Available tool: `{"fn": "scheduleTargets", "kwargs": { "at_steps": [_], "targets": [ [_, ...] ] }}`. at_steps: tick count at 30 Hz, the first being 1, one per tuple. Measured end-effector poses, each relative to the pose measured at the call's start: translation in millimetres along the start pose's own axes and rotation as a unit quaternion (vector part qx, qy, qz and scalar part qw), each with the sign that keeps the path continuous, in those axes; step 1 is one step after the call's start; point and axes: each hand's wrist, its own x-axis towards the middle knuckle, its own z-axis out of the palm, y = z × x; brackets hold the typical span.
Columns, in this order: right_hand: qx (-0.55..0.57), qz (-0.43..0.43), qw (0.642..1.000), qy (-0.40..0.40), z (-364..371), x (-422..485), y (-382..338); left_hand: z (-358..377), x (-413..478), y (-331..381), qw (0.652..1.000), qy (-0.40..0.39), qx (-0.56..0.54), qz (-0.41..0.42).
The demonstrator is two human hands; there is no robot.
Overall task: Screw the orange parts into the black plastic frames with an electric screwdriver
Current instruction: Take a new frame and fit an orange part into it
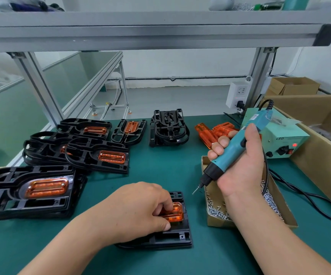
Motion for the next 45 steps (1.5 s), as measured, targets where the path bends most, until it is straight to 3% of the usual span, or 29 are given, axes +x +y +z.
{"fn": "scheduleTargets", "kwargs": {
  "at_steps": [23, 32, 38, 45],
  "targets": [
    [-0.018, -0.001, 1.0, -0.007, 0, -2, 3, 6, 6, 9, 1.0, 0.01, 0.005, -0.016],
    [-0.018, -0.002, 1.0, -0.002, 1, -2, 2, 0, 0, 0, 0.995, 0.007, -0.097, -0.02],
    [-0.02, -0.001, 1.0, 0.003, 2, -3, 2, -24, -10, -26, 0.989, 0.067, -0.126, -0.031],
    [-0.016, 0.003, 1.0, 0.006, 1, -3, 3, -19, -7, -19, 0.997, 0.015, -0.073, -0.021]
  ]
}}
